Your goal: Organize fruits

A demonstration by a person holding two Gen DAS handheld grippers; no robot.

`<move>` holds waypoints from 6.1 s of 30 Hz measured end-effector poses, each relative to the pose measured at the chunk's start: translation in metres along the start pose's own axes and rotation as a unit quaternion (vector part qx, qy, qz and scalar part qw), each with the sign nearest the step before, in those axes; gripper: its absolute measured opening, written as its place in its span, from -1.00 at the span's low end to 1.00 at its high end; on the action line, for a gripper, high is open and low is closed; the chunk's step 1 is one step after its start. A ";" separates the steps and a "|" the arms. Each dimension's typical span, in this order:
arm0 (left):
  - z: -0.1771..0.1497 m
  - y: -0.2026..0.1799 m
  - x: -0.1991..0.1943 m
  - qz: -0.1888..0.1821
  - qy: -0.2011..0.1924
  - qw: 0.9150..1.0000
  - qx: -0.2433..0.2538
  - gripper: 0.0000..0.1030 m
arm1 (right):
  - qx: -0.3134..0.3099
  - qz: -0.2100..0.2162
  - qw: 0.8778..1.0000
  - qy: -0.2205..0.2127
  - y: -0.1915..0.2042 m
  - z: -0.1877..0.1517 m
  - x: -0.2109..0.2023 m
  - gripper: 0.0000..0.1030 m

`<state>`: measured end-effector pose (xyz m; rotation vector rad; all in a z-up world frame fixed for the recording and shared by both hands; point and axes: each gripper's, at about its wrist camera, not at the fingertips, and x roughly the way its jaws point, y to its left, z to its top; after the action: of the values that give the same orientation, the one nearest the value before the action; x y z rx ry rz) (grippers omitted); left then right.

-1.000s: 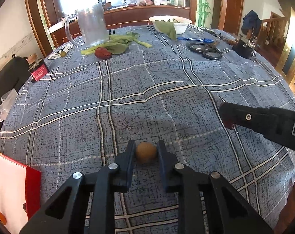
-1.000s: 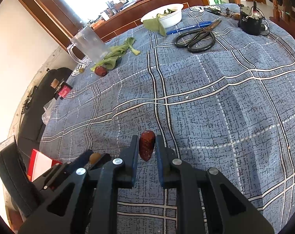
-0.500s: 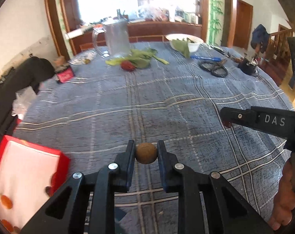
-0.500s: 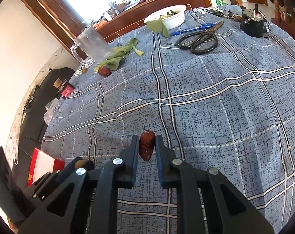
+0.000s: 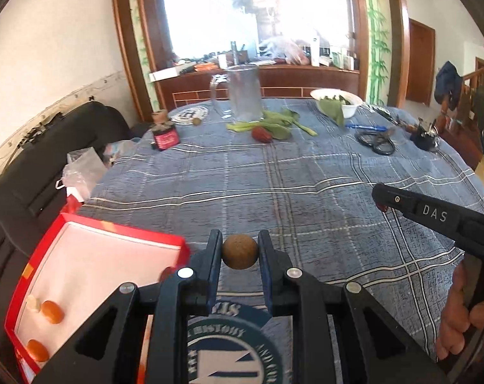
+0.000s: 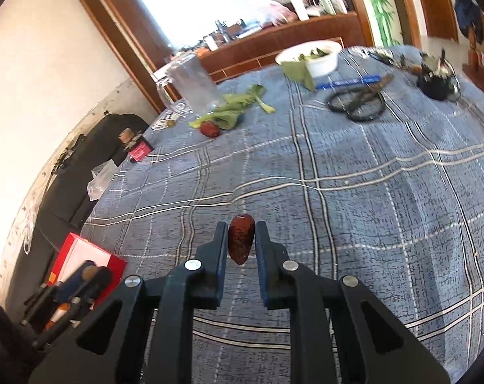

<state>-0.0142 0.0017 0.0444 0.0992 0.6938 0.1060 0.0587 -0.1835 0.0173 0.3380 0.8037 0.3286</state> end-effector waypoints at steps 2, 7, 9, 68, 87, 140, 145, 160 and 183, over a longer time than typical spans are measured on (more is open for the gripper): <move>-0.003 0.007 -0.005 -0.001 -0.001 1.000 -0.006 -0.59 | -0.005 -0.003 1.000 -0.005 0.003 -0.003 0.000 -0.64; -0.010 0.018 -0.012 0.001 -0.002 1.000 -0.017 -0.59 | -0.012 -0.012 1.000 -0.008 0.006 -0.007 0.002 -0.64; -0.012 0.022 -0.015 0.001 -0.002 1.000 -0.022 -0.59 | -0.015 -0.016 1.000 -0.008 0.006 -0.007 0.003 -0.64; -0.082 0.212 -0.045 0.068 -0.008 0.984 -0.162 -0.59 | -0.169 0.083 0.981 0.045 0.253 -0.100 0.030 -0.63; -0.087 0.219 -0.026 0.092 0.019 0.982 -0.163 -0.59 | -0.166 0.098 0.976 0.101 0.264 -0.120 0.059 -0.63; -0.057 0.154 -0.093 0.122 -0.042 0.984 -0.125 0.81 | -0.130 0.087 0.988 -0.015 0.202 -0.087 -0.046 -0.05; -0.056 0.143 -0.116 0.137 -0.074 0.980 -0.127 0.99 | -0.144 0.069 0.984 -0.077 0.184 -0.089 -0.087 0.38; -0.056 0.127 -0.158 0.153 -0.107 0.976 -0.116 0.99 | -0.168 0.087 0.960 -0.208 0.173 -0.117 -0.165 1.00; -0.080 0.184 -0.172 0.209 -0.118 0.958 -0.159 0.99 | -0.196 0.075 0.968 -0.141 0.221 -0.133 -0.132 1.00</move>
<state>-0.2089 0.1659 0.1156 -0.0519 0.4013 0.6010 -0.1607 -0.0174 0.1076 0.0702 0.4202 0.5577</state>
